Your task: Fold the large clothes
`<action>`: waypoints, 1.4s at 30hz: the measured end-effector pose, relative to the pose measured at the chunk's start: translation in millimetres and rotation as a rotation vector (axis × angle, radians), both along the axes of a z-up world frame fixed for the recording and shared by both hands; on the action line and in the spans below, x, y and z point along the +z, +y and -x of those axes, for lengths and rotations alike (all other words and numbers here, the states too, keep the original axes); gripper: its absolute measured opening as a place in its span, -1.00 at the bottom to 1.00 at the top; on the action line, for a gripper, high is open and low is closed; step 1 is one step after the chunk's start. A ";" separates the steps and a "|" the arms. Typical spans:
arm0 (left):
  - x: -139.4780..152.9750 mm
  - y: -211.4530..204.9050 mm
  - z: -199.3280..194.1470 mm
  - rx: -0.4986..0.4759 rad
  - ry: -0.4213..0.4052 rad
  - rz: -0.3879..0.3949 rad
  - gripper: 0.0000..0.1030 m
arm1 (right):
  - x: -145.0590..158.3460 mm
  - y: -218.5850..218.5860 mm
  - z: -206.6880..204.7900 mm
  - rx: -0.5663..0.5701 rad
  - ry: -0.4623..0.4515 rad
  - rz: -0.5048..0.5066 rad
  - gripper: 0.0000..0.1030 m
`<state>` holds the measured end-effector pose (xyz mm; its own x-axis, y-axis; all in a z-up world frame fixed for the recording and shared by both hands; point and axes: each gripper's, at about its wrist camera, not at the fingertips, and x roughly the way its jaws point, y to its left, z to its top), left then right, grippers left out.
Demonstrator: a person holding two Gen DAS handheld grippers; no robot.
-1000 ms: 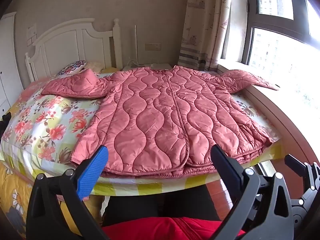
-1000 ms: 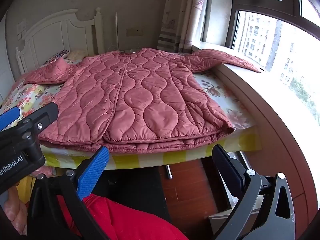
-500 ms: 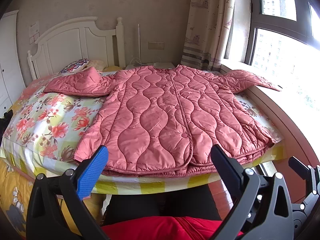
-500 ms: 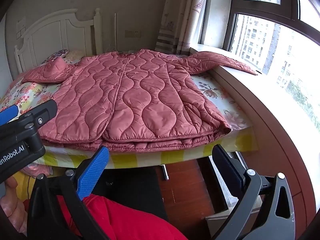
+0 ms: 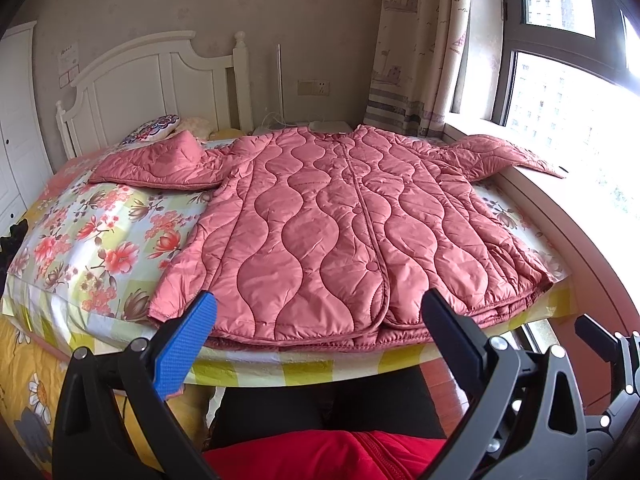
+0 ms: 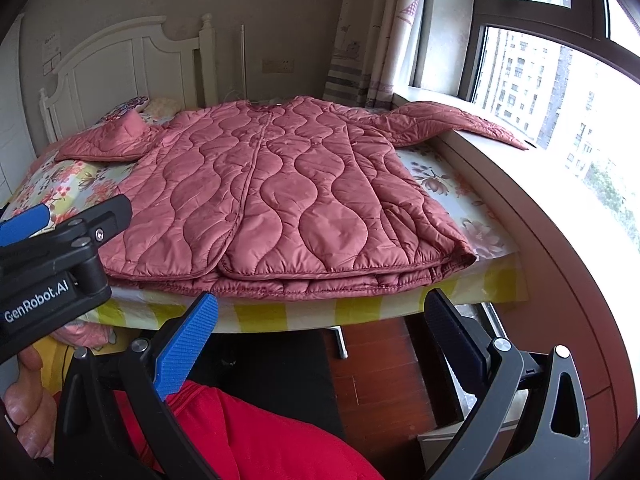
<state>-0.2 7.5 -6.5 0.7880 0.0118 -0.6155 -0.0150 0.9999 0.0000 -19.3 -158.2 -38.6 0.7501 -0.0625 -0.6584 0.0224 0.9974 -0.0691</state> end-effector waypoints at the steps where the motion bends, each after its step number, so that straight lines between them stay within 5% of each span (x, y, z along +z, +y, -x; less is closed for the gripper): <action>1: -0.2 0.4 0.1 0.000 0.000 0.001 0.96 | 0.1 -0.8 0.3 0.000 -0.002 -0.008 0.91; 22: -3.9 3.7 -4.5 -0.033 0.017 0.055 0.96 | 0.5 -15.1 -9.0 -0.041 0.013 -0.034 0.91; 42: -8.5 -1.0 -9.6 -0.026 0.043 0.020 0.96 | -0.2 -20.3 -13.5 -0.089 0.009 0.009 0.91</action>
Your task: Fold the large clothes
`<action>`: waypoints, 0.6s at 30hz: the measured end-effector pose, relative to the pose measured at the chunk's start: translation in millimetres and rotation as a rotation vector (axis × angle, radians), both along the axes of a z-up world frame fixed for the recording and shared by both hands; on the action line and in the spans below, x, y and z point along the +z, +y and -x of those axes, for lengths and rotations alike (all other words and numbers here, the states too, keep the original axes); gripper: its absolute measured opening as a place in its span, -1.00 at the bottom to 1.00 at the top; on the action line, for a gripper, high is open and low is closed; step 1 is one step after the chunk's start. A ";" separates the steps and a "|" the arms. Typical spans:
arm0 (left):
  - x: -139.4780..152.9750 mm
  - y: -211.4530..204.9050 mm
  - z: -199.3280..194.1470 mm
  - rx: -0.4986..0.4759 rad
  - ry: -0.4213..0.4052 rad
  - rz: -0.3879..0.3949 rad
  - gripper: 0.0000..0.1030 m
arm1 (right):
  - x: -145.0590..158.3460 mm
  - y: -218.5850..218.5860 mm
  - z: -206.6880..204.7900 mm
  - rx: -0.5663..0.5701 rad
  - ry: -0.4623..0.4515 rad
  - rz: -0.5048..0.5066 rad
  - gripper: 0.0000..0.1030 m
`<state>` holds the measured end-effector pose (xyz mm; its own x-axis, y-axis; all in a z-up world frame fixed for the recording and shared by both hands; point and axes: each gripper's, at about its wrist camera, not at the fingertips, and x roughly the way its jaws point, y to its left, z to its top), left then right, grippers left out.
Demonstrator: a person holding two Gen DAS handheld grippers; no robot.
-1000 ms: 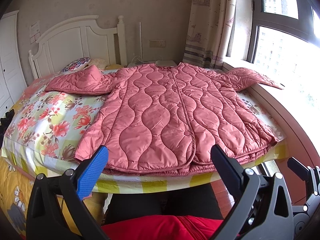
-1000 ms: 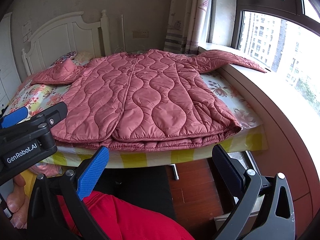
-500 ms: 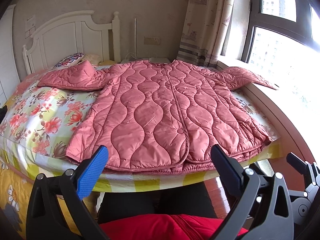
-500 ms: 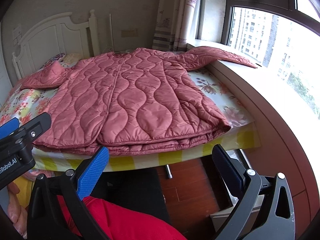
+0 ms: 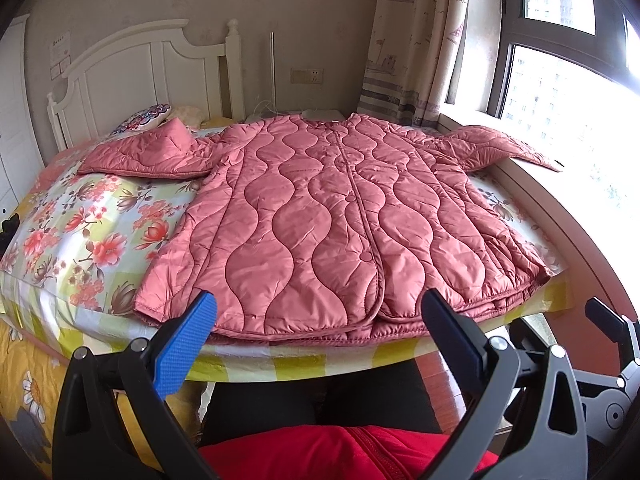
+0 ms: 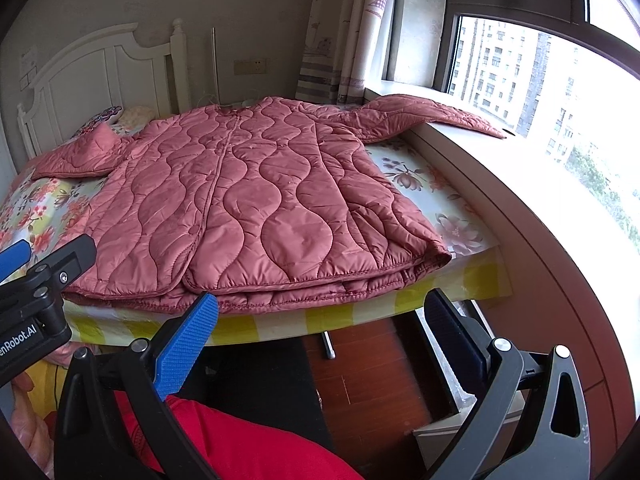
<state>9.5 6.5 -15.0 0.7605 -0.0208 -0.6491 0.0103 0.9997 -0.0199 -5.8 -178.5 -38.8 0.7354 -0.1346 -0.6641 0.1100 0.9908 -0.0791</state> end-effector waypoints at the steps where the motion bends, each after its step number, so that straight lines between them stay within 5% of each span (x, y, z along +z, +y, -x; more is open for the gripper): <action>1: 0.1 0.2 -0.3 0.000 0.002 0.001 0.96 | 0.2 0.0 0.2 0.000 0.000 0.000 0.91; 18: 0.1 1.8 -0.5 0.003 0.007 0.005 0.96 | 0.2 1.0 -0.6 0.007 0.005 0.004 0.91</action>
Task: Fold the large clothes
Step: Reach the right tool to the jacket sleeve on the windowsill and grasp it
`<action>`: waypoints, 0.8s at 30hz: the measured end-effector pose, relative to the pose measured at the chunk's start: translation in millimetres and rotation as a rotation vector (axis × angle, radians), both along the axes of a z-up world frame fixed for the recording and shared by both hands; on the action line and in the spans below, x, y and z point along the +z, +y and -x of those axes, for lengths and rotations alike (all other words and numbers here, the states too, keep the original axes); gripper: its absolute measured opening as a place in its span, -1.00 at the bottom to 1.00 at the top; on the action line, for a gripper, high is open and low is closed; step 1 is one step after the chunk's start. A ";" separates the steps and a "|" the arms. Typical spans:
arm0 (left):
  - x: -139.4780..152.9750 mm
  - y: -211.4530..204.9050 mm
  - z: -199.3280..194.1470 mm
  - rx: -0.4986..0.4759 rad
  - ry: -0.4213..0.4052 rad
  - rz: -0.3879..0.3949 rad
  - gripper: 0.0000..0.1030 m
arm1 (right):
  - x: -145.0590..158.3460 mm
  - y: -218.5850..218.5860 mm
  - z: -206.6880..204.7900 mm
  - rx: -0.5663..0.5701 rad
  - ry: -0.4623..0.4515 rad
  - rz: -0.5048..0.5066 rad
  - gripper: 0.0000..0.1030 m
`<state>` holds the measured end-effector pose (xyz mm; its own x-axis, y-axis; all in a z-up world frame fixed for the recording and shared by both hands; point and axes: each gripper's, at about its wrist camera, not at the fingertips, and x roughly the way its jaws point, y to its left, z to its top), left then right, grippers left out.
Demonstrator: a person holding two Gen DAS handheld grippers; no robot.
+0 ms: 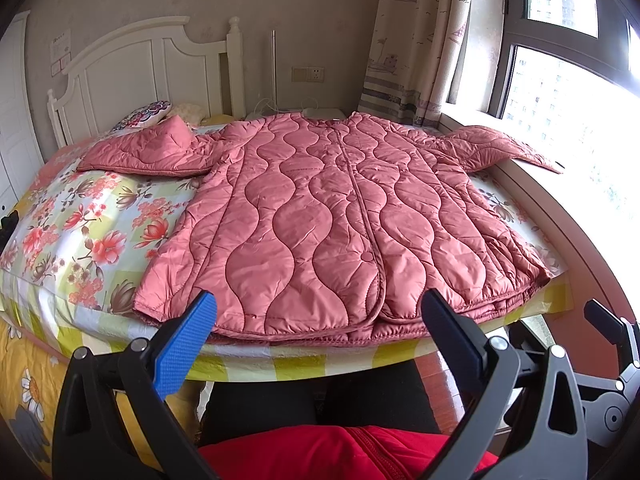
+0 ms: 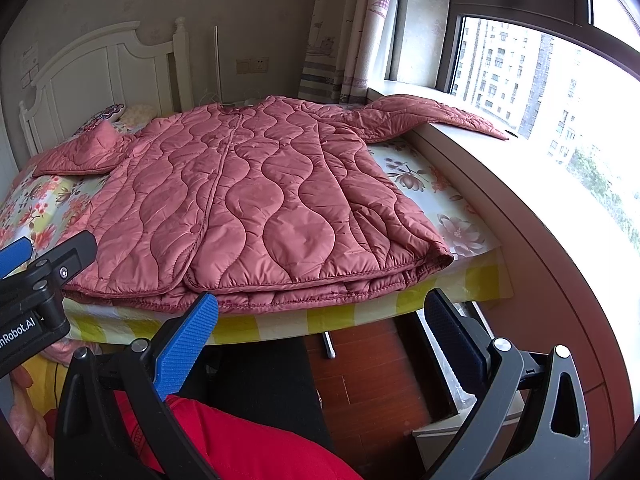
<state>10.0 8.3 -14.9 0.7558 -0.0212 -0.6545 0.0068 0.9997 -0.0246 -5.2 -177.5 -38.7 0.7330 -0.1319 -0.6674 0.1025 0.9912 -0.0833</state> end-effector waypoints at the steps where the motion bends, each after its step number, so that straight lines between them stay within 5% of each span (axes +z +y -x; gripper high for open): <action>1: 0.0 0.0 0.1 0.000 0.000 0.000 0.96 | 0.0 0.1 -0.2 0.001 0.001 0.000 0.91; 14: 1.1 -1.6 -18.6 0.003 -0.033 -0.044 0.96 | 20.1 -6.7 -42.2 0.014 -0.066 0.099 0.91; 24: 17.3 11.5 -90.5 0.039 -0.082 -0.055 0.96 | 30.1 -91.7 -176.6 0.000 -0.016 -0.197 0.91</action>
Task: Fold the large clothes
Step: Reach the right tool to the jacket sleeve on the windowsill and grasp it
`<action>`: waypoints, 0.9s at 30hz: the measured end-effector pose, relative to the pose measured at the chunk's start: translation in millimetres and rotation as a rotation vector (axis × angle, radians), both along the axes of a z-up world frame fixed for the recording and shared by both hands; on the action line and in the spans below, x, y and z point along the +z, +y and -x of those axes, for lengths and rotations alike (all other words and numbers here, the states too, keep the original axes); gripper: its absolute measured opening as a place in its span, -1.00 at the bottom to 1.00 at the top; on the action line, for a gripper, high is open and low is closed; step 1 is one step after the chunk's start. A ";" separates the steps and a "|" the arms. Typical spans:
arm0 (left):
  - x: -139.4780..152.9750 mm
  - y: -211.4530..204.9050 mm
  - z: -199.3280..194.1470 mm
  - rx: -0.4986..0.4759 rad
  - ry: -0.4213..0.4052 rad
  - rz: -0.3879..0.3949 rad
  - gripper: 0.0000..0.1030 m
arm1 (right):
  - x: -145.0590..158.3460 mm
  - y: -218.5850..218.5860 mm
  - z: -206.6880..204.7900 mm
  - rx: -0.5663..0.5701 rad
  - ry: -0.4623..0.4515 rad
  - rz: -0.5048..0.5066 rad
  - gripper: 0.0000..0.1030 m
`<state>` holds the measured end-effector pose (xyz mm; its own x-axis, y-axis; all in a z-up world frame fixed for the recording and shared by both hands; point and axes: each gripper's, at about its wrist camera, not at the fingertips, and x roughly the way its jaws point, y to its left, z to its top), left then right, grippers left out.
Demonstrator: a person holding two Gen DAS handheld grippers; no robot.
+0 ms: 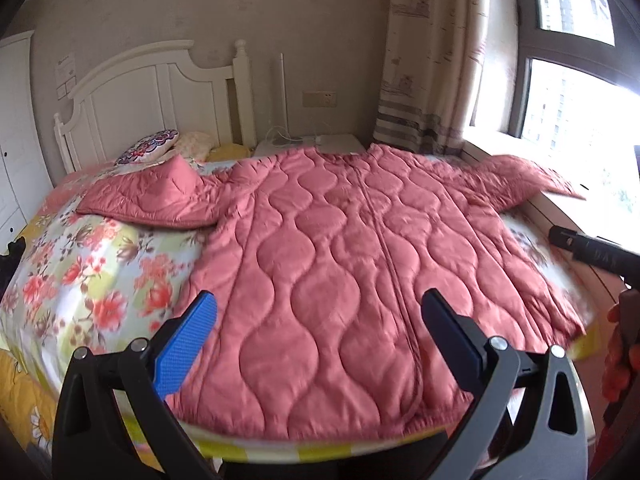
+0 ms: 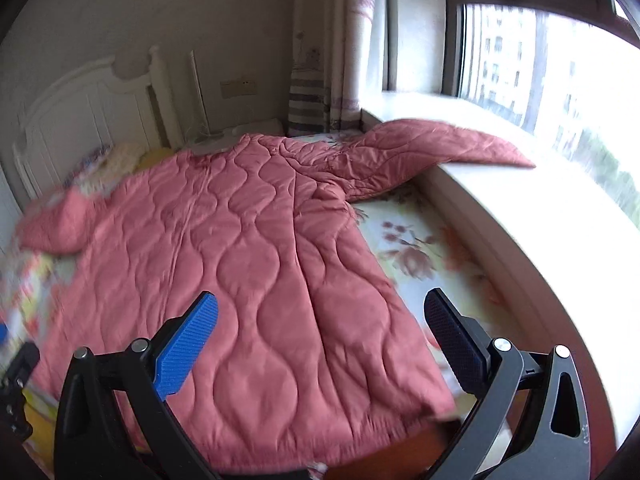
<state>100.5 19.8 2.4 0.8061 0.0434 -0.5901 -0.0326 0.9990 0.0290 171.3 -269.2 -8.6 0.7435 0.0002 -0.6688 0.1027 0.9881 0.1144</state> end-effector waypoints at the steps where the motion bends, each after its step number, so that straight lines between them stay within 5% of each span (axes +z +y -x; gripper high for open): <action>1: 0.1 3.1 -10.7 0.008 0.005 0.004 0.96 | -2.1 -7.6 -13.6 0.007 0.010 -0.040 0.91; 11: -14.3 42.9 -91.4 0.117 0.080 0.077 0.96 | -23.3 -84.4 -128.7 0.004 0.074 -0.373 0.91; 27: -28.5 62.7 -166.9 0.161 0.145 0.086 0.96 | -63.8 -175.4 -208.0 -0.147 0.086 -0.693 0.91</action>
